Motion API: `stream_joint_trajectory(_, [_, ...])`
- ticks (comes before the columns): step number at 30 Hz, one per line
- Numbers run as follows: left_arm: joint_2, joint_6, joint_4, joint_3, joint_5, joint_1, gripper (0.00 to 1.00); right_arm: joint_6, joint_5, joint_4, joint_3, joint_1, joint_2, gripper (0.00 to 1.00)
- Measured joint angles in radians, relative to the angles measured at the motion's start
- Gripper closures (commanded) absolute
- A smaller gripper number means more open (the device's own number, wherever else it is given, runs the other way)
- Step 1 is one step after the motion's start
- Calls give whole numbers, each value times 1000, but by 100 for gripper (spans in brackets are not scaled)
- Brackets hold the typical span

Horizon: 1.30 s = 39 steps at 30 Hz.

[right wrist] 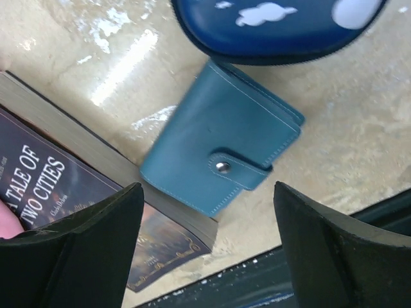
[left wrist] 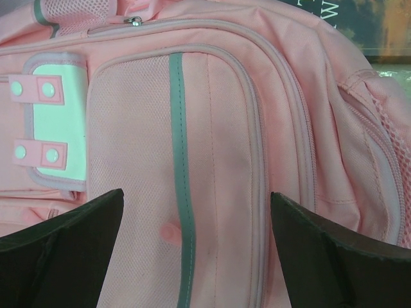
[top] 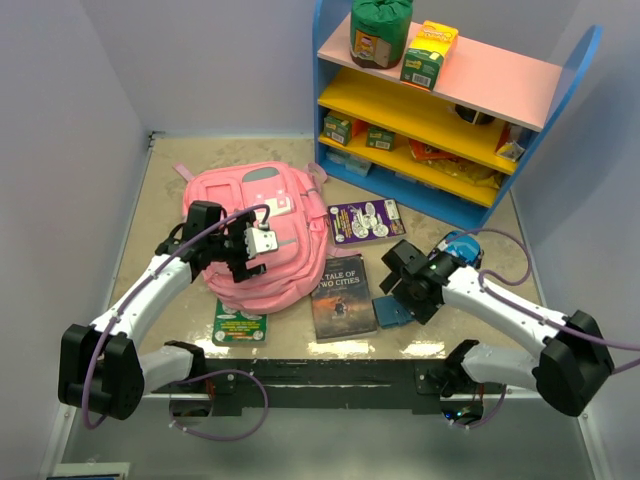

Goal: Pack the student bag
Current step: Adjust the personal item at the center of the board, then pick up the personal item from the center of the board.

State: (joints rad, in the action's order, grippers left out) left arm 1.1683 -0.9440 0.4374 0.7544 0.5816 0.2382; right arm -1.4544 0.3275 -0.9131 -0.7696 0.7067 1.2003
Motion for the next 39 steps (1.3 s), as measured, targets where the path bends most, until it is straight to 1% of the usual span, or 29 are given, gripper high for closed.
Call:
stream_joint_trajectory(4, [0,-1,6,0,1,0,0,-47,-34,-32,34,7,-72,11])
stream_joint_trajectory(11, [0,-7,15,0,1,0,0,-171,-40,-40,66,45,-37,11])
stream_joint_trajectory(16, [-2,-18,24,0,1,0,0,-283,-23,-14,145,72,-79,6])
stream_joint_trajectory(19, [-5,-21,26,0,1,0,0,-322,7,16,153,72,-79,5])
stream_joint_trajectory(24, [-14,-24,36,0,2,0,0,-341,56,104,145,72,-16,4])
stream_joint_trajectory(29, [-17,-41,53,0,2,0,0,-343,74,178,145,72,47,3])
stream_joint_trajectory(35, [-19,-88,111,0,31,0,0,-335,76,195,124,72,92,3])
stream_joint_trajectory(37, [-28,-93,136,3,50,0,0,-325,76,191,100,72,129,4])
stream_joint_trajectory(39, [-35,-96,151,8,75,0,0,-311,76,182,66,72,172,7])
